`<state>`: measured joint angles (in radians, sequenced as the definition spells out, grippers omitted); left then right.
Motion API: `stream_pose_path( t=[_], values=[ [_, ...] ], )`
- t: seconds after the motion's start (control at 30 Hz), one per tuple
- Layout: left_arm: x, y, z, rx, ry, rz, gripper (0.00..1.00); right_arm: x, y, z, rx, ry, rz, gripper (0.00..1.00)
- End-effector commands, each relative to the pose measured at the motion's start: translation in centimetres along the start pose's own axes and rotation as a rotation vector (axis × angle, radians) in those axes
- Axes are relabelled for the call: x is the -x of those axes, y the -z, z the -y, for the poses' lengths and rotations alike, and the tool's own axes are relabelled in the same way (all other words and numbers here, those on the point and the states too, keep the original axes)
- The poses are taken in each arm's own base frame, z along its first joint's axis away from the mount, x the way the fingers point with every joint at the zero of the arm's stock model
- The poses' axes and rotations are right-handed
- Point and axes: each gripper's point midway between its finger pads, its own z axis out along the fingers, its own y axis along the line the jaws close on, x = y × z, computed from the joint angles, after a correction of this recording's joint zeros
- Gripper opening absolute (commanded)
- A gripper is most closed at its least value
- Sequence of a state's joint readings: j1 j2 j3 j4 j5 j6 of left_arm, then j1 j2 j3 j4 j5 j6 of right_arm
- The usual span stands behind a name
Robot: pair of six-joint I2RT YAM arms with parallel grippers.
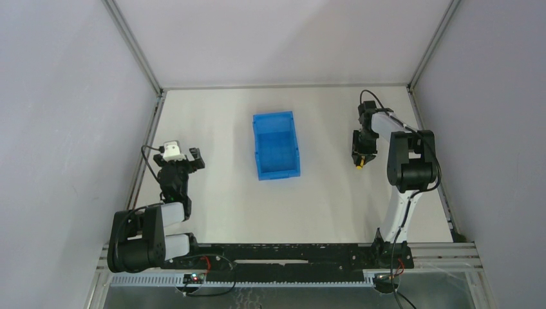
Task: Put the screwdriver in the bin
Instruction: Pick up the screwdriver from the center of the board.
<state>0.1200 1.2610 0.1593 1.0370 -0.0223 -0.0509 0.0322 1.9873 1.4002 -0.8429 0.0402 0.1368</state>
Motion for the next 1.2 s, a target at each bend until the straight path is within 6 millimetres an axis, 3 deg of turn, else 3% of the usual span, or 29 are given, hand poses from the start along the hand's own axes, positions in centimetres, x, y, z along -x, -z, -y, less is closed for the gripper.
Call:
stream_pose_path(
  t=[0.0,0.4,0.67,1.17],
  values=[
    [2.1,-0.4,0.2,-0.006,-0.019,0.074,1.00,1.0,-0.1,-0.1,0.009,-0.006,0.019,0.46],
    [2.1,-0.4,0.2,-0.006,-0.018,0.073,1.00,0.9,0.1,0.0,0.010,-0.008,0.018,0.31],
    [2.1,-0.4,0.2,-0.006,-0.019,0.074,1.00,1.4,1.1,0.2,0.006,-0.013,0.042,0.00],
    [2.1,-0.4,0.2,-0.006,-0.020,0.073,1.00,2.1,4.4,0.3,0.003,-0.016,0.113,0.00]
  ],
)
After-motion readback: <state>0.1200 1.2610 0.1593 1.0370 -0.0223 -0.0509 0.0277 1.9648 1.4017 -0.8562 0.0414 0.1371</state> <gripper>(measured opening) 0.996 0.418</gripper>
